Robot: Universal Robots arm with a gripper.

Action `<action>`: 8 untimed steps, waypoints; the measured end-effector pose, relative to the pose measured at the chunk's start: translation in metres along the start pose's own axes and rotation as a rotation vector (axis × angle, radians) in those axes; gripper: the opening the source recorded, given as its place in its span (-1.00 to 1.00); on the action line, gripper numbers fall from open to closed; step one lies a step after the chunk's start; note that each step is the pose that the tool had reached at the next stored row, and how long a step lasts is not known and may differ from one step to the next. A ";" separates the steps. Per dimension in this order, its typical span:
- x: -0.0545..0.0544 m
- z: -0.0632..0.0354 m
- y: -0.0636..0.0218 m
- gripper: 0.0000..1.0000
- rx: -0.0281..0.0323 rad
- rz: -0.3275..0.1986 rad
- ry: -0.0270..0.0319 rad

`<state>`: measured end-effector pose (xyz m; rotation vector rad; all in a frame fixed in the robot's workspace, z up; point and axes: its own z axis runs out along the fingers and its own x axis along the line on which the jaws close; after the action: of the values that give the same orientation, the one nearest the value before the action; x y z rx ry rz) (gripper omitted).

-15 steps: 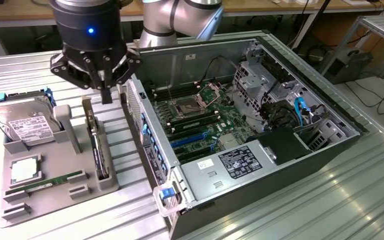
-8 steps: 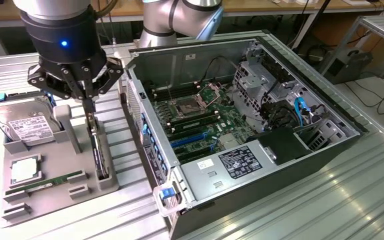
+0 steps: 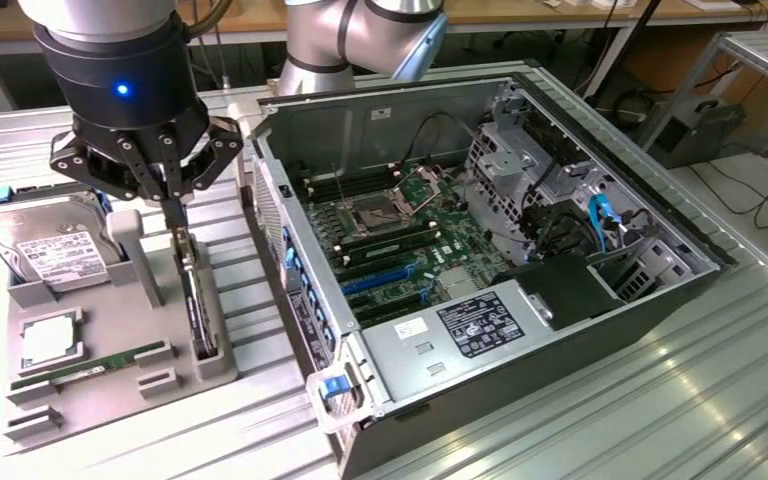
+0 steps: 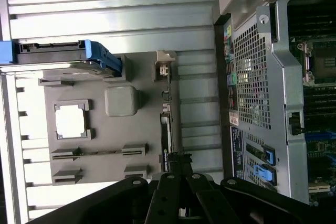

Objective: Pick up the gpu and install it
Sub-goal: 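Pick up the gpu and move the gpu toward the slot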

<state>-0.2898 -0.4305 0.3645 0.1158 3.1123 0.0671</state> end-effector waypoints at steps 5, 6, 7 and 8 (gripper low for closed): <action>0.000 0.0000 0.0000 -0.79 -0.0001 0.000 0.0000; 0.000 0.0000 0.0000 -0.79 0.0000 0.000 0.0000; 0.000 0.0000 0.0000 -0.79 0.0000 0.000 0.0000; 0.000 0.0000 0.0000 -0.77 0.0000 0.000 0.0000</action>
<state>-0.2898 -0.4305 0.3645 0.1158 3.1123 0.0671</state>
